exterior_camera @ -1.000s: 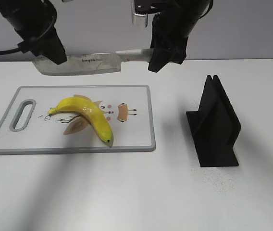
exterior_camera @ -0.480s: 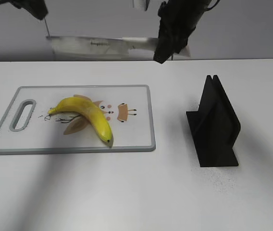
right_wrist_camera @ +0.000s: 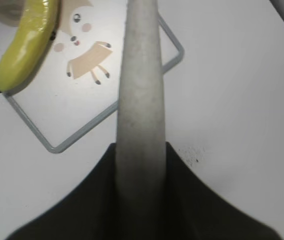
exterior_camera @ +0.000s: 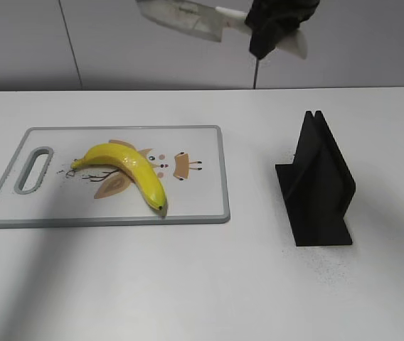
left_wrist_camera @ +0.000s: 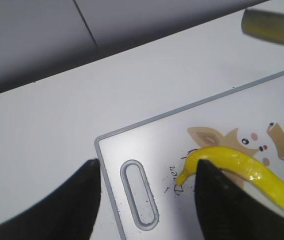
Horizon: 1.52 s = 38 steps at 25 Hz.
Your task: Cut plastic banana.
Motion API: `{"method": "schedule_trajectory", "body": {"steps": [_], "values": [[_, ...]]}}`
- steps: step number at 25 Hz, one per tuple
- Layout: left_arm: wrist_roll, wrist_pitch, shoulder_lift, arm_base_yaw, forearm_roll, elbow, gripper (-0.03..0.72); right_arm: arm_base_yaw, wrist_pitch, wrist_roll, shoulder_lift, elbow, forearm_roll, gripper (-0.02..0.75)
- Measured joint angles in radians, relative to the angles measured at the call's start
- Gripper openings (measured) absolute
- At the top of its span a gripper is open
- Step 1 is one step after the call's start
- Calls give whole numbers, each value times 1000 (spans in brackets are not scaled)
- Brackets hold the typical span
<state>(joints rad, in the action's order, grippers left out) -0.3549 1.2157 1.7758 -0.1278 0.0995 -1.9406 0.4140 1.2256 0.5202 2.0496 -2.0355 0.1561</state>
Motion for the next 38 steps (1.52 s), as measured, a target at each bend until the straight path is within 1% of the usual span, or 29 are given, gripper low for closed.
{"method": "schedule_trajectory", "body": {"steps": [2,4,8,11,16,20,25,30,33,38], "values": [[0,0,-48,0,6,45,579,1,1,-121,-26,0,-63,162],[2,0,-106,0,9,118,579,0,2,-231,-54,0,-103,162],[3,2,-246,0,8,325,579,-1,2,-394,-140,34,-118,162],[5,4,-357,0,8,468,579,-1,2,-461,-206,110,-117,162],[31,6,-559,0,7,696,578,-1,3,-520,-299,273,-118,162],[42,6,-710,0,7,848,578,-1,3,-582,-393,401,-118,162],[44,7,-883,0,7,974,578,-1,-67,-654,-527,590,-118,162],[44,6,-1074,0,12,1096,578,-1,-137,-716,-608,757,-117,162],[49,8,-1200,0,13,1178,574,-1,-159,-742,-638,826,-116,162],[94,9,-1413,0,13,1289,560,-1,-192,-771,-681,903,-116,162]]}}
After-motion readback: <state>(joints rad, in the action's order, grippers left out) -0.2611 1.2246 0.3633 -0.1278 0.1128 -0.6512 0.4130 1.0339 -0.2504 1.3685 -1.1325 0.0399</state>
